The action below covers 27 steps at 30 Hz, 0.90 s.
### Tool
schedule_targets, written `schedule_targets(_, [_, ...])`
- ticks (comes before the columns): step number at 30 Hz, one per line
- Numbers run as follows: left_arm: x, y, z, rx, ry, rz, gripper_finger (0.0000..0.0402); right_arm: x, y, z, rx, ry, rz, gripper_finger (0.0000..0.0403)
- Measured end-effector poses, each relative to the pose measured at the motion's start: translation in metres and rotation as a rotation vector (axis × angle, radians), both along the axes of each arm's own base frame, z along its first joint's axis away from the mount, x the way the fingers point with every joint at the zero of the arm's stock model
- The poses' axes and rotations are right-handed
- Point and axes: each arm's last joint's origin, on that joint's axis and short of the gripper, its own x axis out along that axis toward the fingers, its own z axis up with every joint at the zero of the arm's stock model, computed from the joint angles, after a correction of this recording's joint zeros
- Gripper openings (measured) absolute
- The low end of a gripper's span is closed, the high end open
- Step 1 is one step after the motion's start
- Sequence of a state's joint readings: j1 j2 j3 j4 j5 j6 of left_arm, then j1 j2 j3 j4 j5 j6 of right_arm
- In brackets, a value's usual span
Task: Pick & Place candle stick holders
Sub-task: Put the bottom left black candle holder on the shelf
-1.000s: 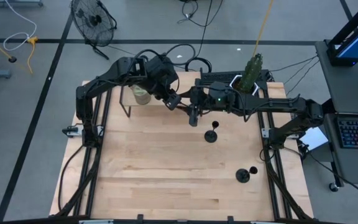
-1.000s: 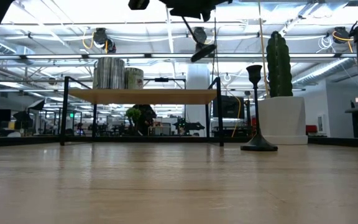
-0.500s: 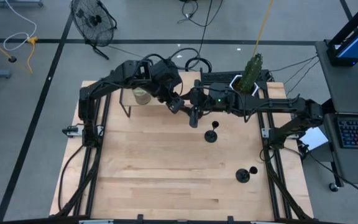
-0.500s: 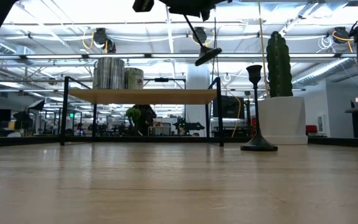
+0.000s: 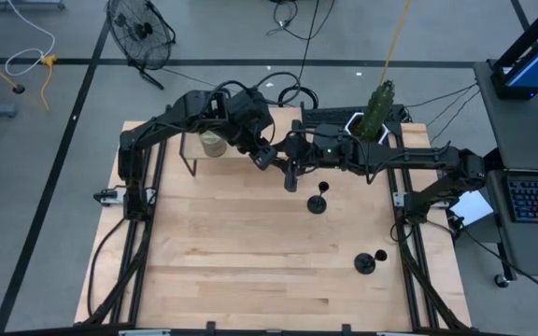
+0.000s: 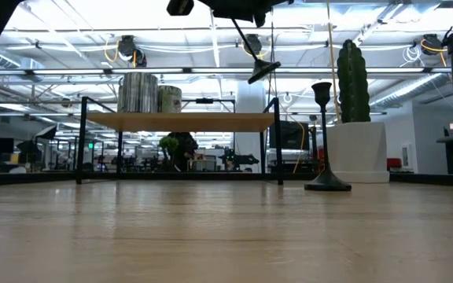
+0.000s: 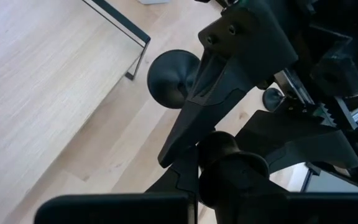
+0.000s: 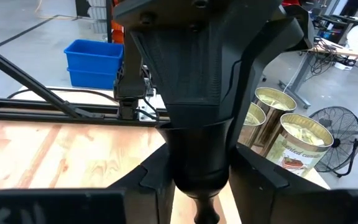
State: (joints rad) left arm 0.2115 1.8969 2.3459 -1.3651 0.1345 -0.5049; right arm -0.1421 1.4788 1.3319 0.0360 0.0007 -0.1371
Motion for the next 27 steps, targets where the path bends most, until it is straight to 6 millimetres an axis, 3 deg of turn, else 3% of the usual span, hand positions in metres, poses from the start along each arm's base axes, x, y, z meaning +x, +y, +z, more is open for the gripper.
schedule_targets(27, [-0.0014,0.0054,0.0020,0.009,-0.016,0.007,0.0039,0.0000,-0.0003,0.0001,-0.010,0.001,0.000,0.0092])
